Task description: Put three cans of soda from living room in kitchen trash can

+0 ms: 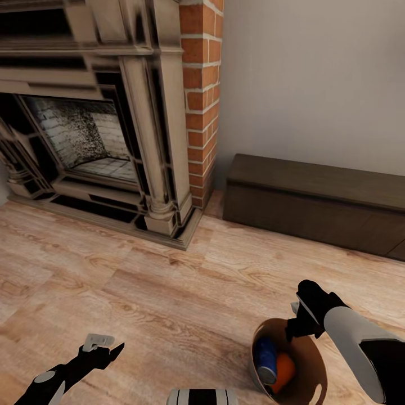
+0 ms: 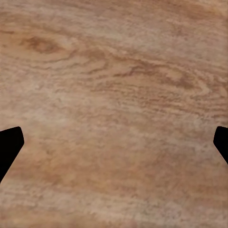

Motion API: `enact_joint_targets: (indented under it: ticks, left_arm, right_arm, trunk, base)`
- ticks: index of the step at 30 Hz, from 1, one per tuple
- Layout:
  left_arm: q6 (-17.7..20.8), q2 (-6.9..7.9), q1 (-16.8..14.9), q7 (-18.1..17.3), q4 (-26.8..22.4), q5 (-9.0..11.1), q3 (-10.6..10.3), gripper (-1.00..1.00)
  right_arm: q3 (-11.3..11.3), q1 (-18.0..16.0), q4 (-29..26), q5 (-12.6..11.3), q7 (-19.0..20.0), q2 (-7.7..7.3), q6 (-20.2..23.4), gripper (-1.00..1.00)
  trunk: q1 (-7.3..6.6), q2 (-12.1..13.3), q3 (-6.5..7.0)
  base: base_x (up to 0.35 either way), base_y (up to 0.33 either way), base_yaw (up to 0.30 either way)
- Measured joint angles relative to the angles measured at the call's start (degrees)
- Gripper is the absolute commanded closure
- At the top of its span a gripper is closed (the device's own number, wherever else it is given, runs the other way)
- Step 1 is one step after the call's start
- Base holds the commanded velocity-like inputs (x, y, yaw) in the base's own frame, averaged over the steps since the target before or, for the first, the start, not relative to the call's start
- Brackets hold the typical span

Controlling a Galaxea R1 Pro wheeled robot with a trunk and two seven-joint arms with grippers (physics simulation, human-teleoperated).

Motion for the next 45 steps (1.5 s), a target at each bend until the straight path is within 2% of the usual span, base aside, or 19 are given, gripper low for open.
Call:
enact_joint_targets:
  ticks: [13,21,35,45]
  left_arm:
    - [0.0,0.00,0.0,0.0,0.0,0.0,0.0,-1.00]
    - [0.0,-0.01,0.0,0.0,0.0,0.0,0.0,-1.00]
    - [-0.1,-0.07,0.0,0.1,0.0,0.0,0.0,-1.00]
    - [0.0,-0.08,0.0,0.1,0.1,-0.1,0.0,-1.00]
  right_arm:
    - [0.1,0.0,0.0,0.0,0.0,0.01,0.0,-1.00]
    - [0.0,0.1,0.0,1.4,0.0,0.03,0.0,-1.00]
    - [0.0,0.1,-0.1,1.7,0.0,0.03,0.0,-1.00]
    - [0.0,0.1,-0.1,1.7,0.0,0.03,0.0,-1.00]
  trunk:
    - [0.00,0.0,0.00]
    - [0.00,0.0,0.00]
    - [0.00,0.0,0.00]
    - [-0.26,0.1,2.21]
  base:
    - [0.000,0.000,0.000]
    - [0.000,0.000,0.000]
    - [0.000,0.000,0.000]
    - [0.000,0.000,0.000]
